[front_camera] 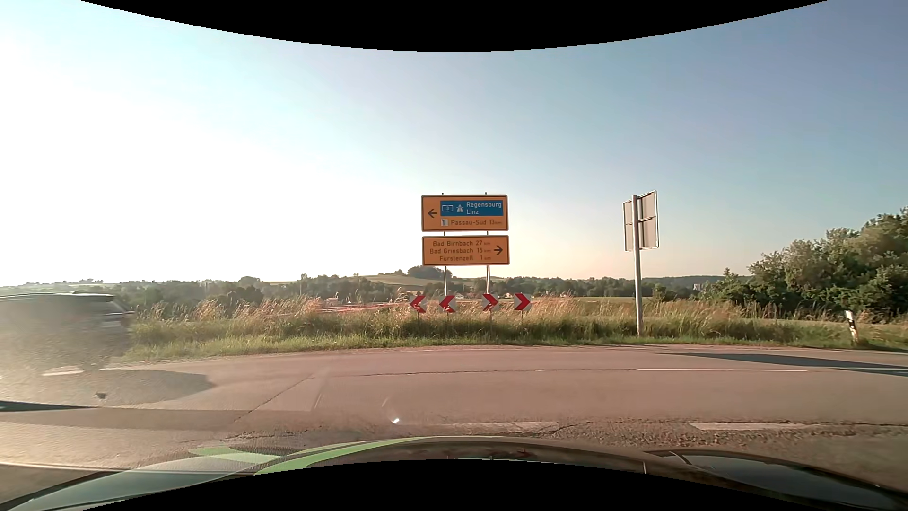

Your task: Follow the waypoints while adhering to traffic rules and regulations

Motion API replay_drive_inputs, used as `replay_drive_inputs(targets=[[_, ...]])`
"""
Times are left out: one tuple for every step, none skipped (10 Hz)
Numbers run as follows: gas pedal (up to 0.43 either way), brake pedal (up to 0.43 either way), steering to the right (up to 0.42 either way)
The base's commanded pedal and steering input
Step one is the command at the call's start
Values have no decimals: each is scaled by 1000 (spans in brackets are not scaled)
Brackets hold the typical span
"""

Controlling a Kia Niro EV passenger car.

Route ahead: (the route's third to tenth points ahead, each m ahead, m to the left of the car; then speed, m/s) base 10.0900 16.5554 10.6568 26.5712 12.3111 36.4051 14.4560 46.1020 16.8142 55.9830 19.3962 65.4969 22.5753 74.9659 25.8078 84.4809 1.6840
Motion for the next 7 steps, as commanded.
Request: replay_drive_inputs(targets=[[0,220,-268],[0,213,-270],[0,213,-270],[0,201,-271],[0,201,-273],[0,183,-274],[0,177,-271]])
